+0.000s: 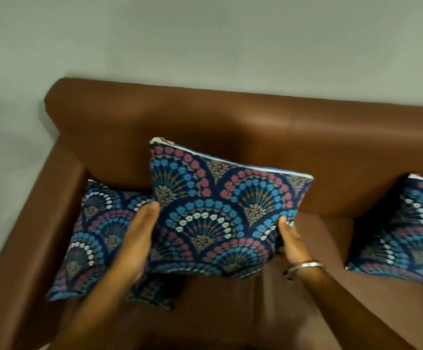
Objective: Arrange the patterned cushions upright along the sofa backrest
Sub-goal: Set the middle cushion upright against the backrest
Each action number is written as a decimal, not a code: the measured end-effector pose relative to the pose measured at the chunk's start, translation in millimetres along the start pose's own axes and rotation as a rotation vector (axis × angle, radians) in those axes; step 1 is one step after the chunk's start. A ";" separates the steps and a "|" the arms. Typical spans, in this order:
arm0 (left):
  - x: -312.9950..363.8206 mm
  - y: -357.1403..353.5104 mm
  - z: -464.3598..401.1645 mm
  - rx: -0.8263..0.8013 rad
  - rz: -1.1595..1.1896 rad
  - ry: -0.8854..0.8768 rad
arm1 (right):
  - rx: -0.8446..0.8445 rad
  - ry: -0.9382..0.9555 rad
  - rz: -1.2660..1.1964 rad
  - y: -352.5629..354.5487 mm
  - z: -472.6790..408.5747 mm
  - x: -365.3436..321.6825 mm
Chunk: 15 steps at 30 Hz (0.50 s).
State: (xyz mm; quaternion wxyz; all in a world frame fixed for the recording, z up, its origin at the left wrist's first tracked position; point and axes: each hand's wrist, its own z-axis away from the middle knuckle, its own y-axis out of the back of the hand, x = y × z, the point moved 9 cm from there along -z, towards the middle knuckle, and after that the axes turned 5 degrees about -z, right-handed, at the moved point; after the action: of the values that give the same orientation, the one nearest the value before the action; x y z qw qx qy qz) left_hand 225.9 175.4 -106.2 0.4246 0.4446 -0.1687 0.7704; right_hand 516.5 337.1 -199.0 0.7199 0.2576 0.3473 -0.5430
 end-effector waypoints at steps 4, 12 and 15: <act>-33.3 -131.5 -45.6 -0.062 -0.005 -0.017 | 0.115 0.099 0.097 104.3 -38.3 -42.2; -62.3 -182.1 -76.2 -0.003 -0.117 -0.074 | 0.263 0.076 0.244 140.9 -62.9 -9.5; -71.6 -117.6 -56.9 0.029 -0.283 -0.084 | 0.616 0.051 0.236 124.5 -17.6 27.1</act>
State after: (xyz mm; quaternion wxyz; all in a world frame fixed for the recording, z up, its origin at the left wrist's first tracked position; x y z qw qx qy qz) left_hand 307.1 244.0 -210.5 0.5151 0.5018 -0.1109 0.6859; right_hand 636.8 368.5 -231.9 0.6571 0.5151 0.1524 -0.5288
